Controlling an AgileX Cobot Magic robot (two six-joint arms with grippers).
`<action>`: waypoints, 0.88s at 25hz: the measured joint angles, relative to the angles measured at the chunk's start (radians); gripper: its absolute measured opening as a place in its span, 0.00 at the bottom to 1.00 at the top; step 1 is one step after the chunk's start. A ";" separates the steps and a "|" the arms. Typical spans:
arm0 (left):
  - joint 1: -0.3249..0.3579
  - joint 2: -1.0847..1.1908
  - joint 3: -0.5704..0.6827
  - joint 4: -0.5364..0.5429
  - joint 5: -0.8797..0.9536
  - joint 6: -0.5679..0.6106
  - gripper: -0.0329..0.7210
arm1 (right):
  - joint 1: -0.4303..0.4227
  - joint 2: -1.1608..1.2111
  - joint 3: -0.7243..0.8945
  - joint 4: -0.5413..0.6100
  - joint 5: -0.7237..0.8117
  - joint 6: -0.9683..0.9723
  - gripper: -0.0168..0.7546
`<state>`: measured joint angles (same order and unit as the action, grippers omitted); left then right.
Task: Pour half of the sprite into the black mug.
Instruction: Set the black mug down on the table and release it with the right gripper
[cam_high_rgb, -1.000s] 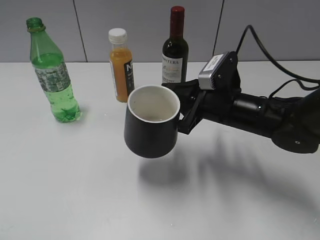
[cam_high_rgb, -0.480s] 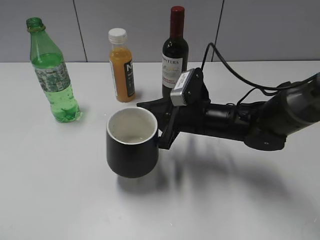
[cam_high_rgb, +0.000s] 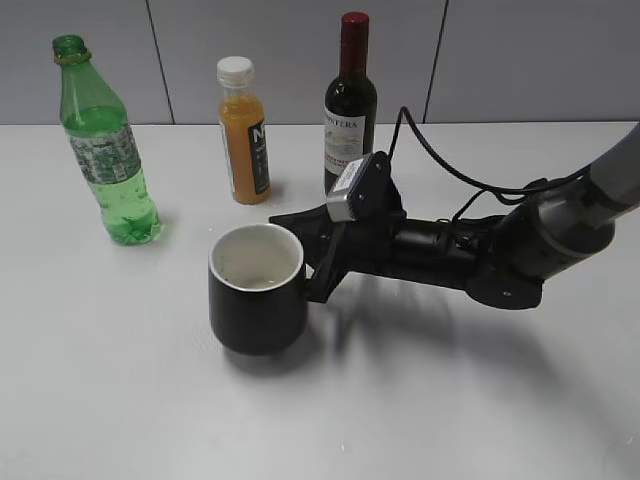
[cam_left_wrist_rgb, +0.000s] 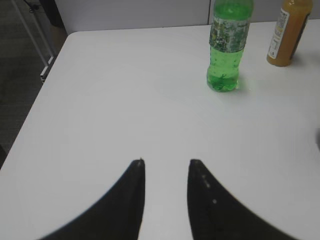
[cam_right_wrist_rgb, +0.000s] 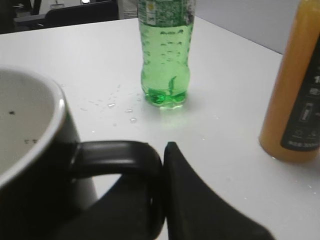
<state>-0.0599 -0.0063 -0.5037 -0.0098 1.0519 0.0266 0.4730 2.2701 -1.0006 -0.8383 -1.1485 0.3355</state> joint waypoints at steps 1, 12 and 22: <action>0.000 0.000 0.000 0.000 0.000 0.000 0.35 | 0.001 0.002 0.000 0.018 0.007 -0.012 0.06; 0.000 0.000 0.000 0.000 0.000 0.000 0.35 | 0.001 0.050 -0.001 0.077 0.027 -0.034 0.10; 0.000 0.000 0.000 0.000 0.000 0.000 0.35 | 0.001 0.049 -0.005 0.096 -0.020 -0.028 0.31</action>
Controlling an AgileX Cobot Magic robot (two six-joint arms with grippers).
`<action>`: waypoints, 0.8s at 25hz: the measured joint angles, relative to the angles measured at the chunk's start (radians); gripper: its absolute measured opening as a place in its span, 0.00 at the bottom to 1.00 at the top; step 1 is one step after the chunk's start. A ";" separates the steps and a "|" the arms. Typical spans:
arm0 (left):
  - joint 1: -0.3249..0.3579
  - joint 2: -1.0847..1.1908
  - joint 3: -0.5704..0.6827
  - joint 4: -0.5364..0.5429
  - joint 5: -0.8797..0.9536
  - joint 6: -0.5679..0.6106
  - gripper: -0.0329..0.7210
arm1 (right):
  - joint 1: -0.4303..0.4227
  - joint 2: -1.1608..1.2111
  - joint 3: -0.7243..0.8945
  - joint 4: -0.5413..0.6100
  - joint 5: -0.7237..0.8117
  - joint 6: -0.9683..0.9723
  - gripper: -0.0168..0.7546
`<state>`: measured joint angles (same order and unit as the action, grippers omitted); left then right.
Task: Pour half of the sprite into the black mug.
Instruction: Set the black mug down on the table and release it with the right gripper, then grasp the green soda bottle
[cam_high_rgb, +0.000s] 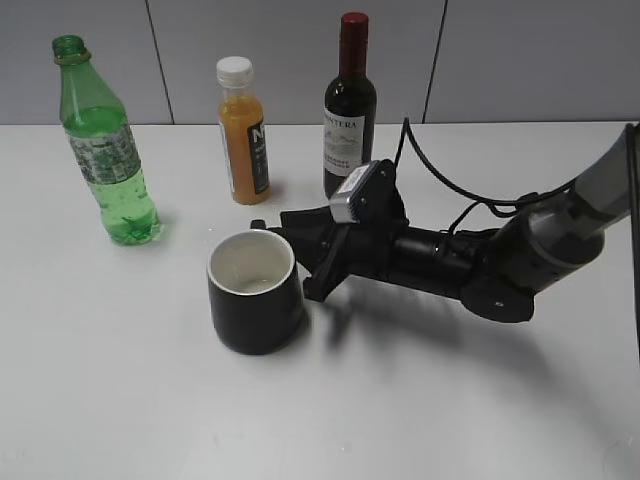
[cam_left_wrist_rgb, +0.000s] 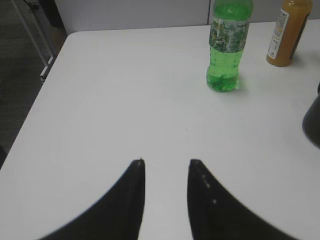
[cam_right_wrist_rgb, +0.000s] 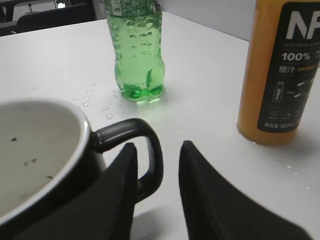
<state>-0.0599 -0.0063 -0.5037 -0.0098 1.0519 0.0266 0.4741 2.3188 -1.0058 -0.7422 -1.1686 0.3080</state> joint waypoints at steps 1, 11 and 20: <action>0.000 0.000 0.000 0.000 0.000 0.000 0.35 | -0.001 0.000 0.005 0.001 -0.004 0.000 0.32; 0.000 0.000 0.000 0.000 0.000 0.000 0.35 | -0.053 -0.043 0.129 0.033 -0.033 -0.030 0.32; 0.000 0.000 0.000 0.000 0.000 0.000 0.35 | -0.091 -0.266 0.230 0.315 0.182 -0.234 0.41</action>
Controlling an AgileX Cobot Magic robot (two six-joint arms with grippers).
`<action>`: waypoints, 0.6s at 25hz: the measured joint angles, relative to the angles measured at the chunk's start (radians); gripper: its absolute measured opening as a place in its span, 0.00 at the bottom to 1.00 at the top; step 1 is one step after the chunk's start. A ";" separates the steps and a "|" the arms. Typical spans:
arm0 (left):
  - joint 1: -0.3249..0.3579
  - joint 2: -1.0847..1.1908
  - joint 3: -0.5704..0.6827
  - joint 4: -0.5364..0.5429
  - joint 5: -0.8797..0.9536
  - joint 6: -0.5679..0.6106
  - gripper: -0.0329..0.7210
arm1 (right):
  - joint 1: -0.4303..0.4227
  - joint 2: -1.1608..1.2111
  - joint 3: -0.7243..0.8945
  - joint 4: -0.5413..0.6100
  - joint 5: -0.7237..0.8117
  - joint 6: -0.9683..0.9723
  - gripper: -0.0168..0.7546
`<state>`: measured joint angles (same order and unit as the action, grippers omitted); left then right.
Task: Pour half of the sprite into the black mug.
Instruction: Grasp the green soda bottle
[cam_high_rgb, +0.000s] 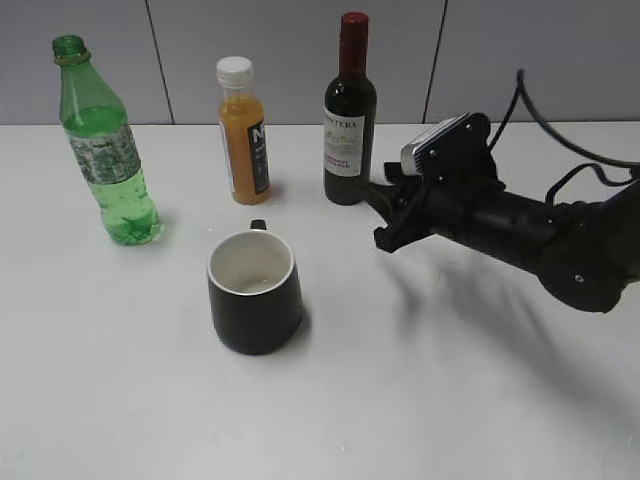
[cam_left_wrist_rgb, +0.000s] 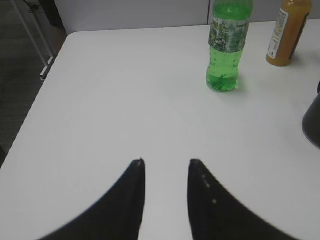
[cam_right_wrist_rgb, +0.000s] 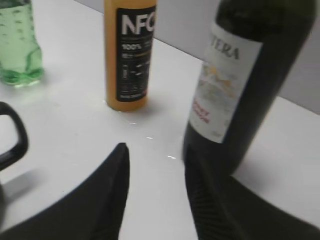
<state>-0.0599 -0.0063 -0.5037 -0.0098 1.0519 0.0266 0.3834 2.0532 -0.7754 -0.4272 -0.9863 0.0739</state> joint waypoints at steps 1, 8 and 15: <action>0.000 0.000 0.000 0.000 0.000 0.000 0.35 | 0.000 -0.022 0.000 0.039 0.034 -0.018 0.47; 0.000 0.000 0.000 0.000 0.000 0.000 0.35 | 0.000 -0.173 0.002 0.568 0.320 -0.374 0.79; 0.000 0.000 0.000 0.000 0.000 0.000 0.35 | -0.083 -0.252 -0.131 0.884 0.821 -0.557 0.79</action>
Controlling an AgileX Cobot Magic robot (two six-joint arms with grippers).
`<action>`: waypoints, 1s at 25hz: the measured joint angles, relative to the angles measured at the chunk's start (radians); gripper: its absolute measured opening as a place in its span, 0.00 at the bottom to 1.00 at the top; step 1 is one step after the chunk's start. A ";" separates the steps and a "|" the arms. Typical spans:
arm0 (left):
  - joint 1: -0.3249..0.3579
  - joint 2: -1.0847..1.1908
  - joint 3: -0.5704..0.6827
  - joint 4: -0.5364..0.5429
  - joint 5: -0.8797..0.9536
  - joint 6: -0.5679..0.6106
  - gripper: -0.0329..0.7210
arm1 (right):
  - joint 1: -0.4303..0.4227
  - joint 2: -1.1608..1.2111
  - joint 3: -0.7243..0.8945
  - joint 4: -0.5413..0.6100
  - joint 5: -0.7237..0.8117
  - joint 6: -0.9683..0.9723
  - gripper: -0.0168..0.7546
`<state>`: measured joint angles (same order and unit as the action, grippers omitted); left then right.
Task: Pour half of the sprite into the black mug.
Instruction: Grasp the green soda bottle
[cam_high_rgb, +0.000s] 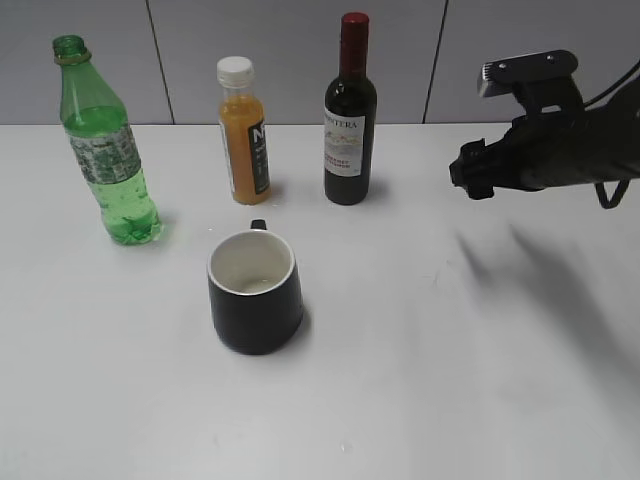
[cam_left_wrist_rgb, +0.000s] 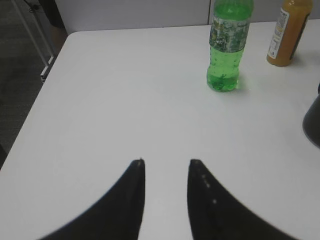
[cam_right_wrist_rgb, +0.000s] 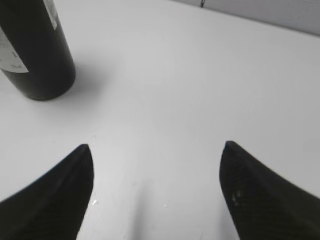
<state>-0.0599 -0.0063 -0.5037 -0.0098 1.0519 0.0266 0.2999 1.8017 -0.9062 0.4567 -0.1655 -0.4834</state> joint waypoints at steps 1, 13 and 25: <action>0.000 0.000 0.000 0.000 0.000 0.000 0.35 | -0.025 0.000 -0.035 0.010 0.087 0.001 0.79; 0.000 0.000 0.000 0.000 0.000 0.000 0.35 | -0.138 0.000 -0.433 -0.718 0.851 0.658 0.79; 0.000 0.000 0.000 0.000 0.000 0.000 0.35 | -0.208 -0.049 -0.515 -0.407 1.346 0.417 0.79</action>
<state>-0.0599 -0.0063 -0.5037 -0.0097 1.0519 0.0266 0.0923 1.7528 -1.4212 0.0492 1.1800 -0.0661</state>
